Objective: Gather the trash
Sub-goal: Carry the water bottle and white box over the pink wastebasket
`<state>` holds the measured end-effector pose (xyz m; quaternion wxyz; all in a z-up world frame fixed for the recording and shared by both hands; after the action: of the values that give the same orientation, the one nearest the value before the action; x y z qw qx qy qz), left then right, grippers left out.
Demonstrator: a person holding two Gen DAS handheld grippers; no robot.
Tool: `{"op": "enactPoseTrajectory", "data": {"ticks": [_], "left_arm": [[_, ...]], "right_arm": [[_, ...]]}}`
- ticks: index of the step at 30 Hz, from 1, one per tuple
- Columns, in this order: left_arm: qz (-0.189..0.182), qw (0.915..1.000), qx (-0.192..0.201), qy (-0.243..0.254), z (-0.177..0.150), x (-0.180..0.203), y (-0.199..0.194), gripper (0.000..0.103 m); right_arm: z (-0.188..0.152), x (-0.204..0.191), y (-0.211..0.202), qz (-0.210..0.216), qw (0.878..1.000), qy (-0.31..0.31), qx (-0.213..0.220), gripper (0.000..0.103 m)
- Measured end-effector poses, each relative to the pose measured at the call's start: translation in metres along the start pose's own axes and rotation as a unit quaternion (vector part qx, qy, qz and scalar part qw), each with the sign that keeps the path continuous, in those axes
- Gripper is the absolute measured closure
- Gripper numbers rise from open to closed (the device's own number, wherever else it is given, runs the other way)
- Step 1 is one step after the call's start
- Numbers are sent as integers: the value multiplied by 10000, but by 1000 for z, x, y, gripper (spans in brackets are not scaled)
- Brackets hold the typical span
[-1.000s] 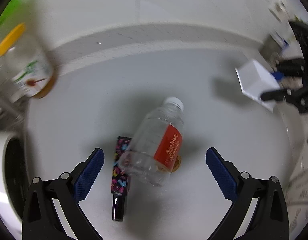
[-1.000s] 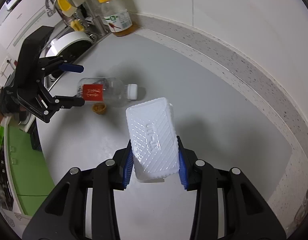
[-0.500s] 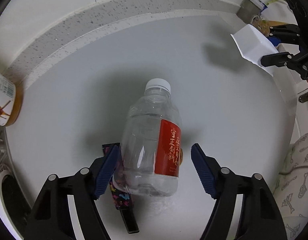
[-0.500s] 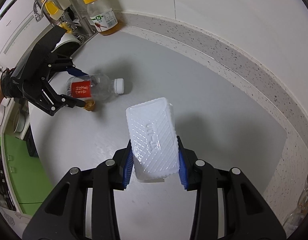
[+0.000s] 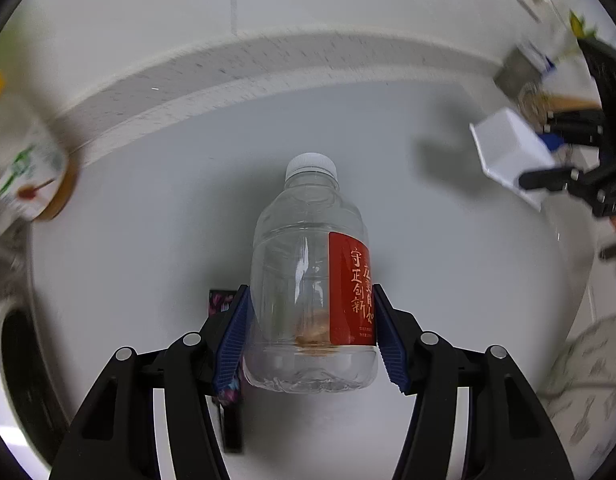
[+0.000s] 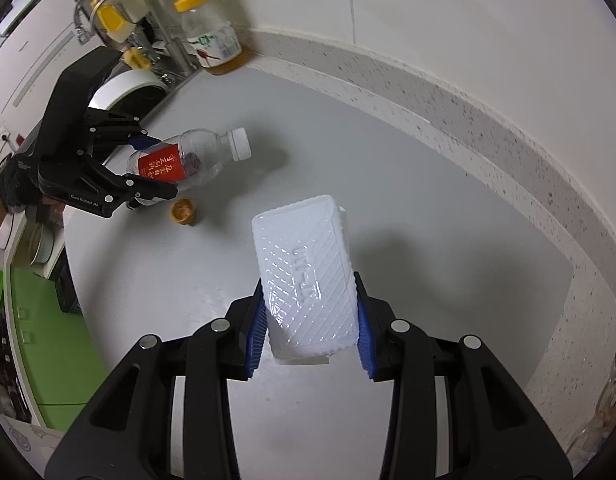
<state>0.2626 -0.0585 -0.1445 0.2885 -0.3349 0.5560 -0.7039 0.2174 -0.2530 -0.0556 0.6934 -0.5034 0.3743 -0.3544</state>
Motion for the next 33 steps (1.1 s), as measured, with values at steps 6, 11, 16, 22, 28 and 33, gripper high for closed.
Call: {"op": "enactPoseTrajectory", "data": {"ticks": [6, 11, 16, 22, 28, 33], "left_arm": [[277, 9937, 497, -961, -40, 23, -44, 46], [624, 9807, 728, -1706, -80, 52, -69, 46], [933, 9537, 997, -2680, -148, 76, -98, 46], [1314, 9050, 1288, -3836, -242, 109, -123, 46], [1592, 8426, 1512, -4917, -336, 145, -140, 46], [1792, 7874, 1595, -5678, -422, 178, -143, 46]], "right_arm": [[4, -25, -16, 79, 9984, -512, 213, 65], [3, -56, -25, 230, 9929, -1114, 350, 65], [-5, -97, -31, 585, 9807, -1832, 364, 65], [-18, -171, -30, 993, 9542, -2805, 300, 65], [-49, -263, -29, 1396, 9188, -3686, 196, 65], [-91, -342, -20, 1638, 8879, -4299, 19, 65]]}}
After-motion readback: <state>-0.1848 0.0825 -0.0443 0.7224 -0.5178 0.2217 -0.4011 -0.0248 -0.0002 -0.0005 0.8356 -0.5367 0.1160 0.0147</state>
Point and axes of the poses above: each gripper's, at about its wrist camera, not at the fingertips, and y roughly the way its jaws point, x to its right, z to its top, the point moved 3 cm from there along y, roughly the way its jaws point, and after that the axes turned 11 degrees about -x, right-handed, at the moved point
